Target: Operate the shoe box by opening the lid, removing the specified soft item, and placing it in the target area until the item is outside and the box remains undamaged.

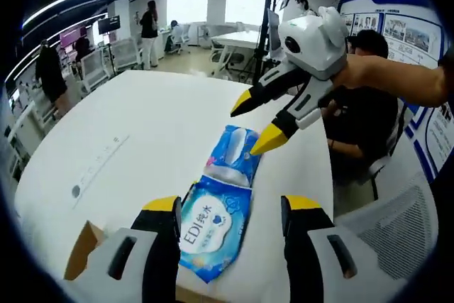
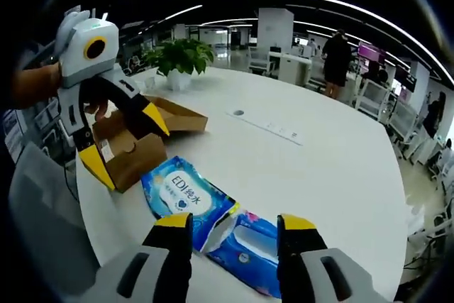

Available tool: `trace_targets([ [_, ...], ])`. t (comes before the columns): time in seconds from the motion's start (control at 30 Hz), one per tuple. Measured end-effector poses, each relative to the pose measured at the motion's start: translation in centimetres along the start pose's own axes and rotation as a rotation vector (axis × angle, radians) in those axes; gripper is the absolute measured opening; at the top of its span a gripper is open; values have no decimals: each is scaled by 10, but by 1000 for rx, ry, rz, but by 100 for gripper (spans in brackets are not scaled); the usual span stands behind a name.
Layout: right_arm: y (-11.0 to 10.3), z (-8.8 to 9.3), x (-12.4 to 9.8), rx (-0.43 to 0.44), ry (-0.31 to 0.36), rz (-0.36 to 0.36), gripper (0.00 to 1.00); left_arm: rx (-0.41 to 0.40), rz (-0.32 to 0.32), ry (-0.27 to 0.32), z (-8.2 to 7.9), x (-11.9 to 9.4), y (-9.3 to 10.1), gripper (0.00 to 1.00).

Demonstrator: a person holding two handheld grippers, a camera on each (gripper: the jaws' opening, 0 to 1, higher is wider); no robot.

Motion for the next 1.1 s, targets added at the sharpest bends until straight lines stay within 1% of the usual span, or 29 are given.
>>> trace_targets([
  [0.13, -15, -13, 7, -40, 3, -37, 49, -27, -33, 23, 9, -19, -6, 62],
  [0.33, -33, -26, 19, -97, -15, -96, 52, -42, -85, 49, 27, -51, -17, 67],
  [0.47, -50, -35, 29, -139, -28, -152, 53, -73, -120, 70, 38, -72, -23, 69],
  [0.57, -61, -42, 35, -163, -41, -184, 55, -91, -136, 87, 47, -85, -24, 70],
  [0.77, -85, -59, 49, -250, -50, -270, 58, -117, -179, 109, 67, -110, -22, 74],
  [0.83, -90, -62, 52, -260, -49, -286, 58, -133, -192, 114, 74, -119, -22, 75],
  [0.9, -100, -67, 57, -276, -54, -313, 59, -147, -212, 126, 78, -127, -21, 76],
  [0.97, -108, -70, 62, -298, -60, -340, 60, -163, -240, 141, 84, -139, -19, 77],
  [1.1, -126, -75, 71, -346, -73, -392, 61, -177, -274, 149, 94, -155, -21, 78],
])
Point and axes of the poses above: the point that each gripper's makers call its tool centre point, and the gripper's own axes: x roughly forward along the fingers, y roughly to its right, z roughly out of its underside, the point moved 7 cm from there along -x, roughly backward along the fingers, and after that the axes turned 2 degrees about x, right-handed, at the moved point
